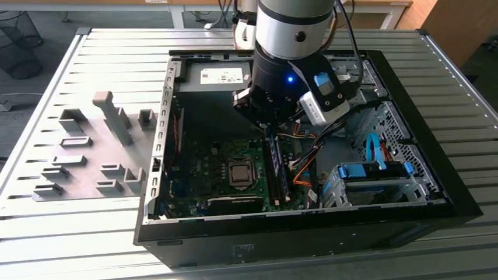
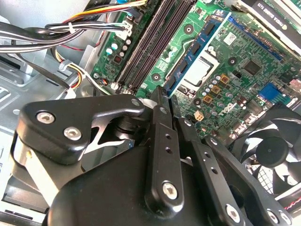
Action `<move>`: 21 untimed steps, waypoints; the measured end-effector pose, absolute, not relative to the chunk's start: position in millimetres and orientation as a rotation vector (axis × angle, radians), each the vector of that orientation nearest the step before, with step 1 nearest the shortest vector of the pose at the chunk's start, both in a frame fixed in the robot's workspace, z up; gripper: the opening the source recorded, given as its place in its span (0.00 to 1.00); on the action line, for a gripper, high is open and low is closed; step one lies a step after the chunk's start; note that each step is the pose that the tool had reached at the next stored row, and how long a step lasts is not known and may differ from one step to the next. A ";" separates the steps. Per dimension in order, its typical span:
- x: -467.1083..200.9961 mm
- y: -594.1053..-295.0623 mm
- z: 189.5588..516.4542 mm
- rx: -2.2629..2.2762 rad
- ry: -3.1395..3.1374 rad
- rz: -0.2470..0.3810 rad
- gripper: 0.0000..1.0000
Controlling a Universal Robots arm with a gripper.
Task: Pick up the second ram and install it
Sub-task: 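Insert the second ram into the second slot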
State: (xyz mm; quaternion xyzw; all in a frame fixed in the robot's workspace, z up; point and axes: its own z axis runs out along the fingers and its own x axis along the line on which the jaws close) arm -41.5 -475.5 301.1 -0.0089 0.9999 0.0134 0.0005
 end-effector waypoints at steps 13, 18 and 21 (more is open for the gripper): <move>-40.3 -480.8 286.7 0.021 3.140 0.042 0.14; -40.3 -480.9 282.6 0.029 3.140 0.042 0.14; -40.3 -480.8 282.0 0.029 3.140 0.042 0.14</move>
